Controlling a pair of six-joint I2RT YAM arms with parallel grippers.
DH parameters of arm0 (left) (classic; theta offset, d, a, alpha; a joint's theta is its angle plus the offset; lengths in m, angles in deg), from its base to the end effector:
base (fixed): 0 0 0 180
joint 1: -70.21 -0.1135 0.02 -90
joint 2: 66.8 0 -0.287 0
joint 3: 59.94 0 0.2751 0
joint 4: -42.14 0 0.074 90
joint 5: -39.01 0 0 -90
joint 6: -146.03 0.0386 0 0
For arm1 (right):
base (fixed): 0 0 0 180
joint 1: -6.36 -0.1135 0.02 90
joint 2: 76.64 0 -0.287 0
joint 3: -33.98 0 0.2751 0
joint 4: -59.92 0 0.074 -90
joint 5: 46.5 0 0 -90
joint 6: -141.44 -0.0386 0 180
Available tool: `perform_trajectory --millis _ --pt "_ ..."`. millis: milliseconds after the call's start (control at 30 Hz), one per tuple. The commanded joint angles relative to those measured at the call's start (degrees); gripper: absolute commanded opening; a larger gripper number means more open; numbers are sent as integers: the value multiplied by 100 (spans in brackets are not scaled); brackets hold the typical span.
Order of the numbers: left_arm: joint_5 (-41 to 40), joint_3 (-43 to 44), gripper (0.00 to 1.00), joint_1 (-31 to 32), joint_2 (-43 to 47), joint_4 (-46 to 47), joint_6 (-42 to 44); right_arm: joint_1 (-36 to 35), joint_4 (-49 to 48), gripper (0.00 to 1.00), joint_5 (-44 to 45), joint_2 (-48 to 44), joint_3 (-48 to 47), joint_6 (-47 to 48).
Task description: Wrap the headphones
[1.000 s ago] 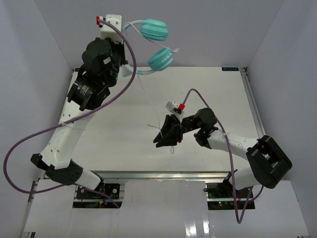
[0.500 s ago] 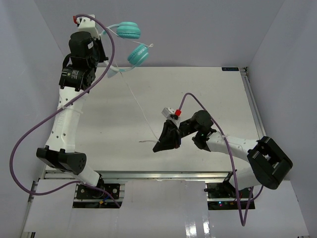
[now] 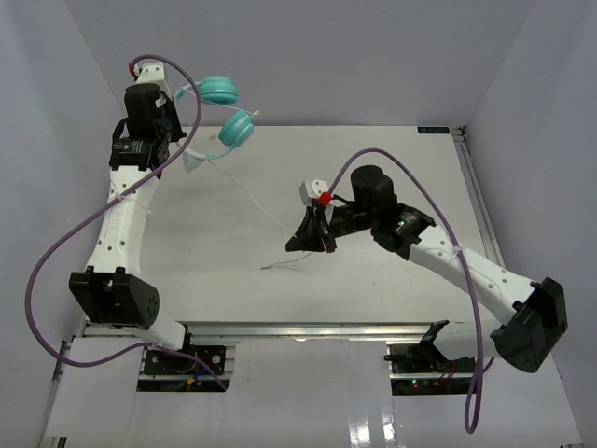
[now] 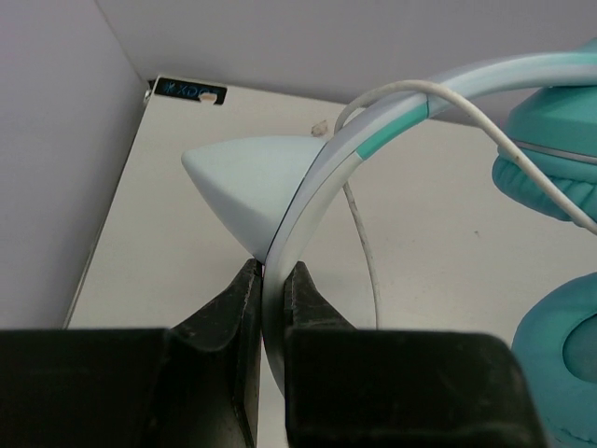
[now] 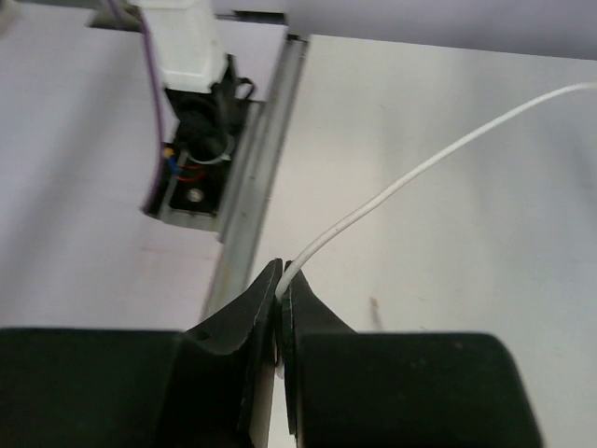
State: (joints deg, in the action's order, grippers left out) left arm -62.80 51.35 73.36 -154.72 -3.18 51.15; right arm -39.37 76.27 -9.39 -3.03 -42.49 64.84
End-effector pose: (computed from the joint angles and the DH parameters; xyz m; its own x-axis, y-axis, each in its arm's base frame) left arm 0.3657 -0.0122 0.4676 -0.3603 -0.0636 -0.9307 -0.1670 0.9860 -0.0027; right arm 0.1932 0.2423 0.3799 0.0672 -0.1314 -0.9891 -0.9846 -0.1692 -0.0444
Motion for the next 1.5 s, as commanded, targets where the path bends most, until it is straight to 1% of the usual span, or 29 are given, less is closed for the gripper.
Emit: perform_trajectory --millis 0,33,133,200,300,400,500,667,833,1067,1200,1300,1467 --pt "341 -298 0 -259 322 585 -148 30 2215 8 1532 -308 -724 1794" --pt "440 -380 0 -285 313 606 -188 16 2345 8 1779 -312 -866 1894" --pt "565 -541 0 -306 362 671 -290 -49 2487 8 2133 -320 -1028 2158" --pt "755 -554 0 -306 424 663 -377 -196 2568 8 2519 -337 -1104 2412" --pt "864 -472 0 -306 403 561 -375 -265 2573 8 3169 -353 -1248 2635" --pt "1128 -536 0 -306 295 412 -349 -269 2489 8 3660 -300 -1627 2907" --pt "1565 -951 0 -306 264 447 -395 -323 2304 8 4263 -168 -2040 3175" --pt "1855 -1792 0 -221 316 700 -372 -472 1819 8 4967 120 -2420 3593" --pt "1807 -2256 0 129 248 827 -221 -634 1532 8 5079 442 -2624 3728" --pt "1707 -2469 0 400 -30 1048 -250 -958 1825 8 4732 589 -2823 3837" --pt "1734 -2457 0 636 -294 1093 -179 -1043 1788 8 4964 644 -2874 4048" --pt "1734 -2489 0 906 -411 1093 -51 -1043 1590 8 5327 707 -2945 4196" --pt "1819 -2759 0 1292 -368 1137 122 -1025 1228 8 5812 840 -2932 4491"
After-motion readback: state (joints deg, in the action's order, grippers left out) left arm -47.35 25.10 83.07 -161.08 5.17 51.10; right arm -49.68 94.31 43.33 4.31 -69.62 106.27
